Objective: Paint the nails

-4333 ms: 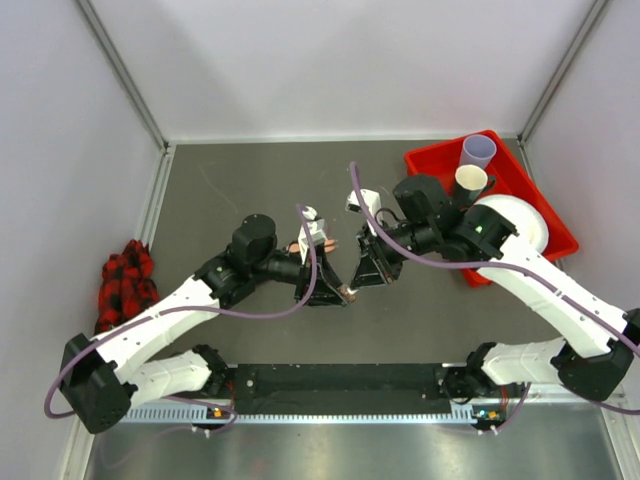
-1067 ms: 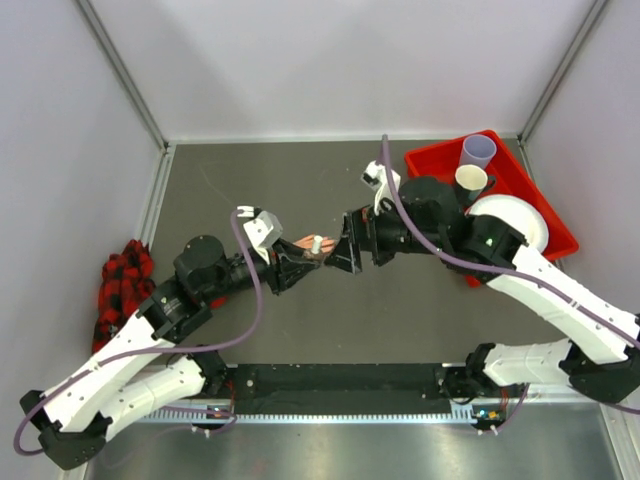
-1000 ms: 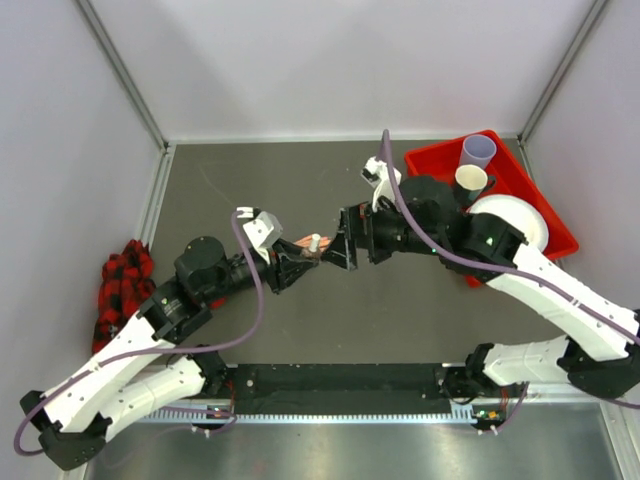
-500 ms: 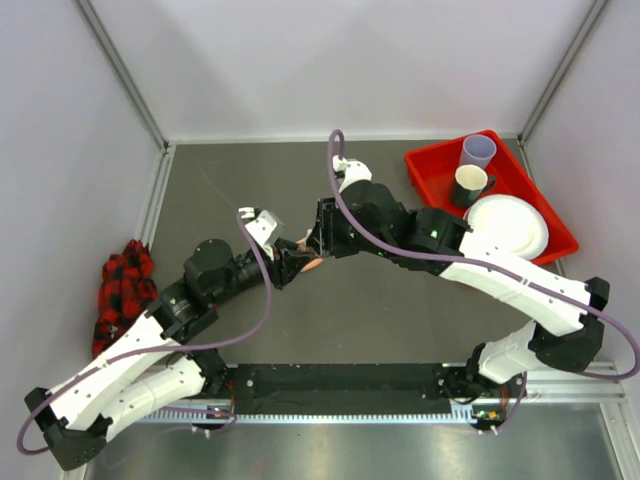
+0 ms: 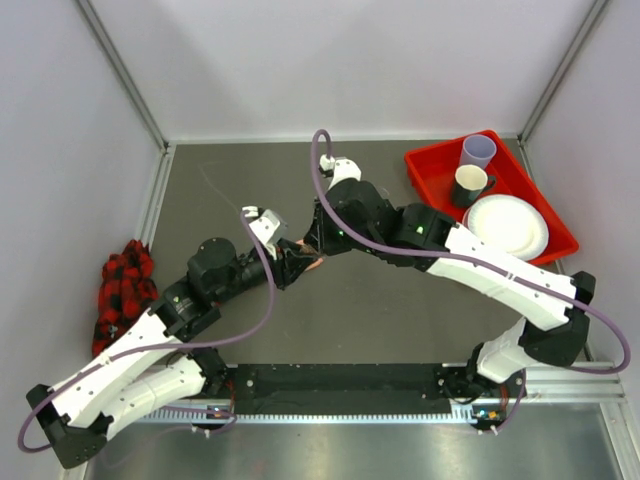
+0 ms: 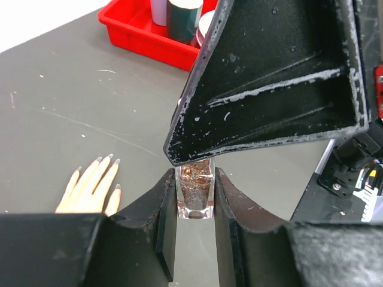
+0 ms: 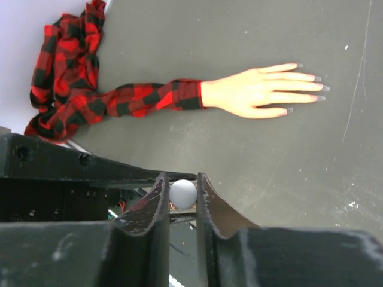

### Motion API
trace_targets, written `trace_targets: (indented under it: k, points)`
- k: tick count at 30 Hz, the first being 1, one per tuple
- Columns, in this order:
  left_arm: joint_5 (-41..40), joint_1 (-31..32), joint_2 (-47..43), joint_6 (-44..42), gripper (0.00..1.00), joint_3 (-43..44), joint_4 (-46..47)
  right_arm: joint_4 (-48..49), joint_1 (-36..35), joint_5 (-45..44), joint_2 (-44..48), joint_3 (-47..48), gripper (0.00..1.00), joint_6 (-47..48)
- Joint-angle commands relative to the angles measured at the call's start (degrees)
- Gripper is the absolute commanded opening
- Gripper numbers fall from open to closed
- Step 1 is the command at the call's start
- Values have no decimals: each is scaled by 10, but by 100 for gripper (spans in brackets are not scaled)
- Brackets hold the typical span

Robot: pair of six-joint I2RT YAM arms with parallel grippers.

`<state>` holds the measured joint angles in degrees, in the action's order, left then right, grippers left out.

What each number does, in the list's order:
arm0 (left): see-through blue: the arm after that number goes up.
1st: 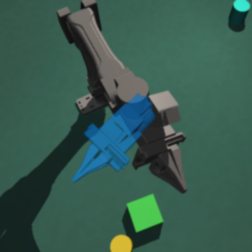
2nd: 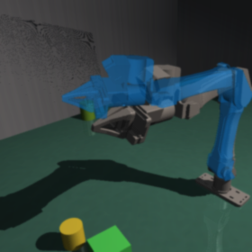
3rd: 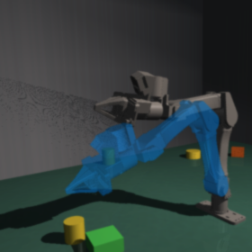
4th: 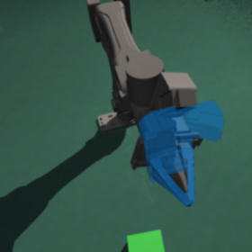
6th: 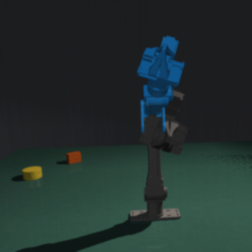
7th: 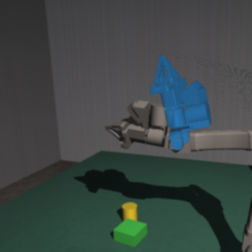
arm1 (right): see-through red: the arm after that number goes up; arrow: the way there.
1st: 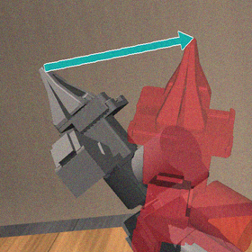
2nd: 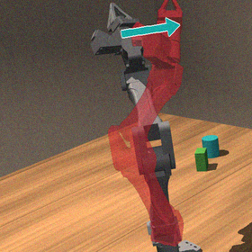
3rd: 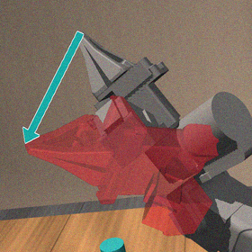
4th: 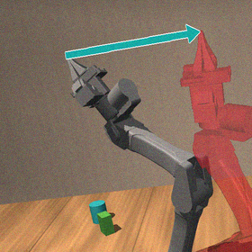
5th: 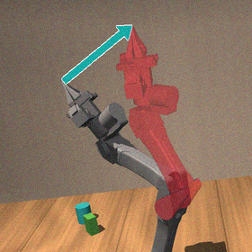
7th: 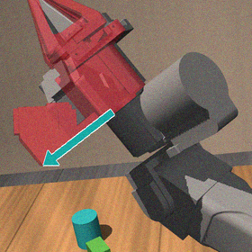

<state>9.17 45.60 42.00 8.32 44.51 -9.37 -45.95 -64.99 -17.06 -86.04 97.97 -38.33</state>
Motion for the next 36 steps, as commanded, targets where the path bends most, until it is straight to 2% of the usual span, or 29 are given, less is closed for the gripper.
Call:
trace_targets:
  k: [1, 4, 6, 7, 9, 10, 11, 13, 17, 19, 21, 25, 27, 28, 29, 30, 31, 32, 33, 34, 35, 36]
  points:
    - [19, 2, -6, 13, 0, 11, 41, 4, -6, 11, 8, 12, 0, 11]
    - [52, 2, -15, 34, 0, 10, 40, 20, -6, 33, 34, -24, 0, 36]
    - [89, 2, -21, 44, 0, 8, 48, 59, -6, 79, 64, -62, 0, 81]
    - [145, 2, -25, 46, 0, 8, 51, 75, -6, 104, 73, -74, 0, 100]
    - [208, 2, -25, 64, 0, 8, 67, 122, -6, 194, 106, -111, 0, 154]
    - [276, 2, -25, 73, 0, 8, 78, 142, -6, 234, 121, -124, 0, 176]
    - [307, 2, -27, 99, 0, 8, 89, 161, -6, 306, 136, -157, 0, 192]
    - [407, 2, -25, 134, 0, 4, 159, 208, -6, 359, 178, -182, 0, 220]
    - [523, 2, -6, 261, 0, 3, 286, 256, 1, 479, 227, -232, 0, 249]
    - [548, 2, 8, 304, 0, -4, 371, 285, 10, 525, 237, -243, 0, 252]
    - [564, 2, 18, 332, 0, -4, 394, 293, 26, 581, 236, -249, 0, 251]
    - [564, 3, 33, 324, 0, 3, 387, 296, 36, 618, 228, -246, 0, 258]
    - [543, 2, 34, 293, 0, 10, 353, 286, 42, 614, 226, -242, 0, 263]
    - [527, 2, 32, 270, 0, 23, 326, 279, 45, 587, 225, -234, 0, 265]
    - [508, 2, 28, 214, 0, 33, 245, 253, 46, 560, 223, -227, 0, 263]
    - [451, 2, 26, 181, 0, 44, 200, 238, 47, 531, 221, -220, 1, 261]
    - [418, 2, 22, 148, 0, 66, 152, 214, 47, 454, 218, -197, 12, 258]
    - [380, 3, 20, 92, 0, 77, 73, 173, 47, 417, 214, -186, 16, 246]
    - [333, 2, 18, 68, 0, 87, 40, 147, 47, 386, 202, -177, 26, 239]
    - [248, 2, 14, 49, 0, 96, 18, 123, 47, 315, 195, -147, 35, 229]
    - [202, 2, 12, 19, 0, 97, 3, 99, 47, 282, 188, -134, 39, 202]
    - [170, 2, 12, 4, 0, 99, -24, 67, 47, 255, 177, -125, 48, 187]
